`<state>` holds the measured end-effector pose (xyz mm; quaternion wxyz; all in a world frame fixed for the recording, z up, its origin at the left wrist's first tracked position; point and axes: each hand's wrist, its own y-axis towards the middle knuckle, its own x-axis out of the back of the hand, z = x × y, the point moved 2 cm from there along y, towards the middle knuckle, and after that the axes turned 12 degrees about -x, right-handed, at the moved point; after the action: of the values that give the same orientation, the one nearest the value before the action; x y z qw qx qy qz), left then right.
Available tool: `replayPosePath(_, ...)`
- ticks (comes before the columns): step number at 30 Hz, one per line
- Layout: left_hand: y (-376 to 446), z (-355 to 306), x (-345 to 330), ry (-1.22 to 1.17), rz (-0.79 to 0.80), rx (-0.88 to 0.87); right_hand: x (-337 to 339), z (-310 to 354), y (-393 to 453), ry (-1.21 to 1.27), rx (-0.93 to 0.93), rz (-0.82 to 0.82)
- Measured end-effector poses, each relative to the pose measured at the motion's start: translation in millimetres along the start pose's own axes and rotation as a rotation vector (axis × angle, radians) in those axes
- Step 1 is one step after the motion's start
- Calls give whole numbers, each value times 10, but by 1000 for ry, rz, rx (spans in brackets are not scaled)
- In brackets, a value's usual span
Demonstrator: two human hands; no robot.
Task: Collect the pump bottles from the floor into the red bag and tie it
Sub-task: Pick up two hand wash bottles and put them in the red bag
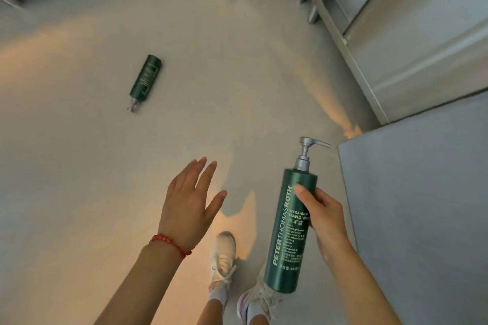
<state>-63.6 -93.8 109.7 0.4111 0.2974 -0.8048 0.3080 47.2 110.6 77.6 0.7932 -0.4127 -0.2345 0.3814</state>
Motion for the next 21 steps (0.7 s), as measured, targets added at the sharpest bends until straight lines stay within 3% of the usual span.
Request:
replayPosePath(5, -204, -82, 991, 8, -116, 27, -287, 831, -639, -31, 144, 2)
replayPosePath(11, -483, -24, 1915, -1, -204, 101, -640, 1408, -1285, -30, 188, -8)
replayPosePath(21, -363, 95, 2788, -55, -294, 220, -1172, 2559, -1600, -84, 278, 21)
